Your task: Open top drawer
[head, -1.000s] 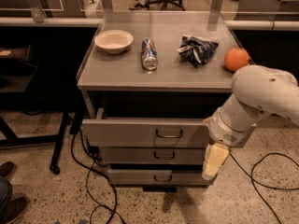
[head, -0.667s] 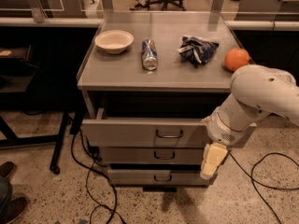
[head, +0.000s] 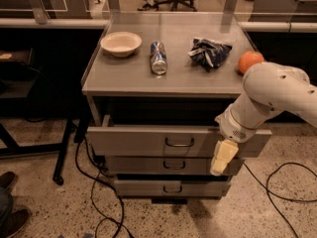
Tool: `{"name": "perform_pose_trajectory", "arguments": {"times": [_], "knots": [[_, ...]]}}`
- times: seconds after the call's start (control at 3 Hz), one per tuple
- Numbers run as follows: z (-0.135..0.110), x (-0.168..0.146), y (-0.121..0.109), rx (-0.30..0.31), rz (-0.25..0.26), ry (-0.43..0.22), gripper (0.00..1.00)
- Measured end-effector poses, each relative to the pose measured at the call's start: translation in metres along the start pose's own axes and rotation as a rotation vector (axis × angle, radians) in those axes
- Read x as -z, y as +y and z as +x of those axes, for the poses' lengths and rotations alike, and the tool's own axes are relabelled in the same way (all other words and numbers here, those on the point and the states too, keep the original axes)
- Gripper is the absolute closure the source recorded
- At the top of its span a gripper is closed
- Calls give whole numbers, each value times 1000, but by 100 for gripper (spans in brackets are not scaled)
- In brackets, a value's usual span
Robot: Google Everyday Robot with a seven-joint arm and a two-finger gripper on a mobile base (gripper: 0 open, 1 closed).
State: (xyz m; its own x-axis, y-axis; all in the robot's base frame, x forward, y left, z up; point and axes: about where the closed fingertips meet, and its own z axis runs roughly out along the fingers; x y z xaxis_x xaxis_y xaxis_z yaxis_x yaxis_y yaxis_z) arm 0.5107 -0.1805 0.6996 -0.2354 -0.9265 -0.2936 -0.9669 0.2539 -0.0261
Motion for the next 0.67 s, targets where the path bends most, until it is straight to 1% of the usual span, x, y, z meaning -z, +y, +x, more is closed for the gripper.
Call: {"name": "perform_pose_trajectory", "arguments": {"times": [0.33, 0.67], "knots": [[0, -18, -14, -11, -11, 28, 0], [6, -40, -10, -24, -47, 57, 0]]}}
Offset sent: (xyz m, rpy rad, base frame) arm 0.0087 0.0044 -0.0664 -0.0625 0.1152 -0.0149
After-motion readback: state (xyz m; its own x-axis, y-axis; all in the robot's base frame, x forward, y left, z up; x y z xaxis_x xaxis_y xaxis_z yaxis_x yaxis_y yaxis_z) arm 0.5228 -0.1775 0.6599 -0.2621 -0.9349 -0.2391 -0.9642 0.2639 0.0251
